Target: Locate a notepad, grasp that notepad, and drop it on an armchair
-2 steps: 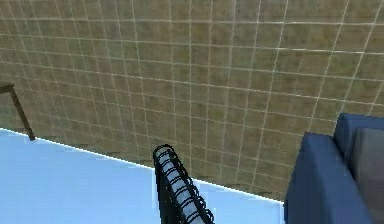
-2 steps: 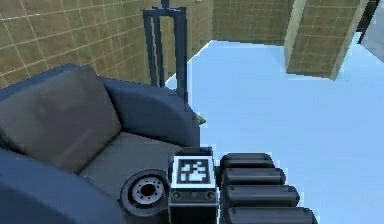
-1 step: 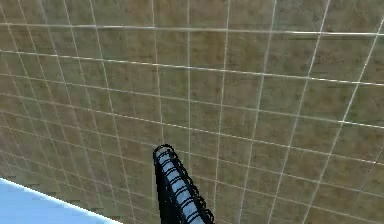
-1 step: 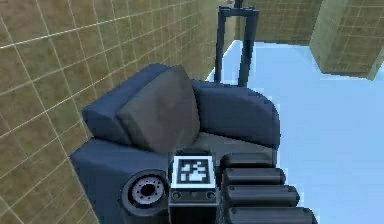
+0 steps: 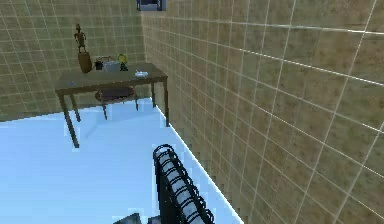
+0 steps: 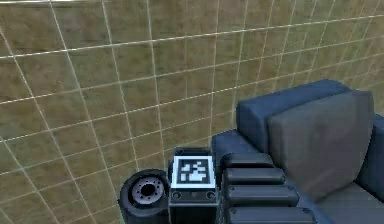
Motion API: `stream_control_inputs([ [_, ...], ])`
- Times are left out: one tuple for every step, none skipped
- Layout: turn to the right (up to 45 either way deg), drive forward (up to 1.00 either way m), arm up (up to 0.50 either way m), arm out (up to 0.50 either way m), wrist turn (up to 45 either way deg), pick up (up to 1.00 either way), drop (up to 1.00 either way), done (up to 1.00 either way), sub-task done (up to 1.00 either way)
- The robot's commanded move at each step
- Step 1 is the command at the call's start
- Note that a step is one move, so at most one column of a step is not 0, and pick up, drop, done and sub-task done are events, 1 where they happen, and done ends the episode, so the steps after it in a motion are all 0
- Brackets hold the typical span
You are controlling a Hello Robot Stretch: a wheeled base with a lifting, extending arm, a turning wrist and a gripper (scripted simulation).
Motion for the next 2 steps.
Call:
stream_control_inputs([
  [-45.0, 0.0, 0.0, 0.0, 0.0, 0.0, 0.0, 0.0, 0.0],
  [-45.0, 0.0, 0.0, 0.0, 0.0, 0.0, 0.0, 0.0, 0.0],
])
